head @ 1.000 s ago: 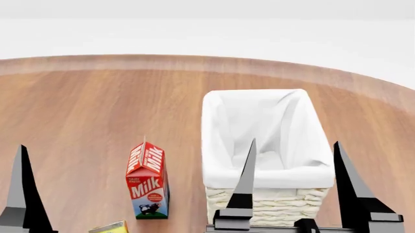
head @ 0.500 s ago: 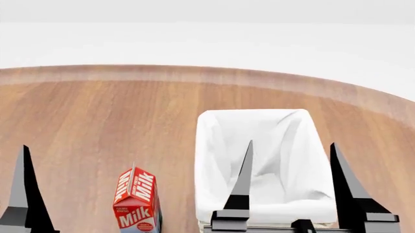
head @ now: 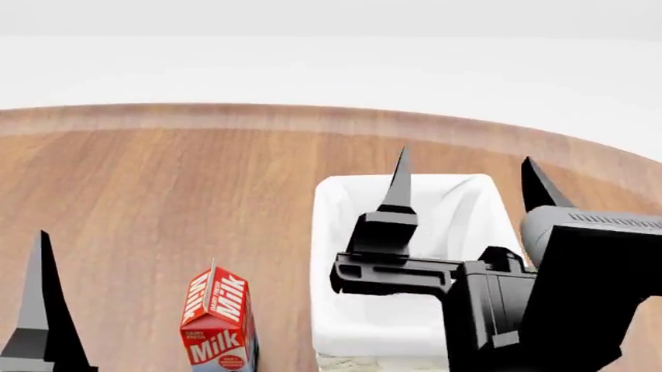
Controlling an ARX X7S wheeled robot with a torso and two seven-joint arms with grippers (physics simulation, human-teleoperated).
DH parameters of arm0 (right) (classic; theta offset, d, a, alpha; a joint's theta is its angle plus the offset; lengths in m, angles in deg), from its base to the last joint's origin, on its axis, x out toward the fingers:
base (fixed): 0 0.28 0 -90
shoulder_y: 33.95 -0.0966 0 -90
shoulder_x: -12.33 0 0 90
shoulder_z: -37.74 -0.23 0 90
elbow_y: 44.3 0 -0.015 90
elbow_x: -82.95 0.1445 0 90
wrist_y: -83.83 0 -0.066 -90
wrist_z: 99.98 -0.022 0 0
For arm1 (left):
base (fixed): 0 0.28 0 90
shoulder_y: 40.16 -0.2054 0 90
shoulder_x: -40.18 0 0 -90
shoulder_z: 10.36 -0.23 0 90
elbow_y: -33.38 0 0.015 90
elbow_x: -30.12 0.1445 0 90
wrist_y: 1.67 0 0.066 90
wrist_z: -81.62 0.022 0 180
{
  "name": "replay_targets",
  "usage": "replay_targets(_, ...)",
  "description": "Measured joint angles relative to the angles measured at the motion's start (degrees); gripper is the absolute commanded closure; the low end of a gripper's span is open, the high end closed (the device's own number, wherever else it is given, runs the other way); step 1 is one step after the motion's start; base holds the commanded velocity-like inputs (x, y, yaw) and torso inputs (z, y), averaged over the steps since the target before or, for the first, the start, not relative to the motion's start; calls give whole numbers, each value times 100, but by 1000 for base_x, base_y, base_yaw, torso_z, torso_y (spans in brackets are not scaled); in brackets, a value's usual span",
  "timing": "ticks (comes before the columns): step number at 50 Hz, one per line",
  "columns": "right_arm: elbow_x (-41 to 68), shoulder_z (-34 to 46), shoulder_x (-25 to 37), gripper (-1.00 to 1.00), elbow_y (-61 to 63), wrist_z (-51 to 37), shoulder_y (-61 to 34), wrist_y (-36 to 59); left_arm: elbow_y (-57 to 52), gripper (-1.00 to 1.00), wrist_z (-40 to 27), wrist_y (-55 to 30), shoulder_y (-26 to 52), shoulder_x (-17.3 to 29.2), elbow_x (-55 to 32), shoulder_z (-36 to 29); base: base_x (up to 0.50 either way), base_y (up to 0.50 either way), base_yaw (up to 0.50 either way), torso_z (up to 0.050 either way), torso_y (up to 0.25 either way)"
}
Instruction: Pick up the alphabet soup and the tomato sauce, and put them in the basket.
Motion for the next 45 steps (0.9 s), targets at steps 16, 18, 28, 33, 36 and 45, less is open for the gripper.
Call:
replay_targets(16, 4674, 315, 657, -100, -1266, -3090, -1987, 1451, -111, -100, -84, -111, 5, 80, -7, 33, 0, 0, 0, 0, 0)
replay_targets(18, 5096, 464, 773, -100, -1314, -3424, -2124, 1452, -130, -100, -95, -127, 1, 90, -12, 40, 0, 0, 0, 0, 0)
replay_targets(28, 6534, 1479, 1549, -100, -1154, -4507, -2489, 1013, -247, -100, -152, -234, -12, 142, -30, 68, 0, 0, 0, 0, 0)
replay_targets(33, 6770, 1919, 1912, -100, -937, -4719, -2280, 782, -271, -100, -173, -259, -14, 163, -41, 77, 0, 0, 0, 0, 0)
replay_targets(36, 6790, 2098, 2082, -100, -796, -4761, -2043, 672, -279, -100, -184, -273, -10, 173, -41, 71, 0, 0, 0, 0, 0)
replay_targets(45, 6854, 2409, 2454, -100, -372, -4850, -1442, 332, -289, -100, -216, -319, 16, 193, -38, 34, 0, 0, 0, 0, 0)
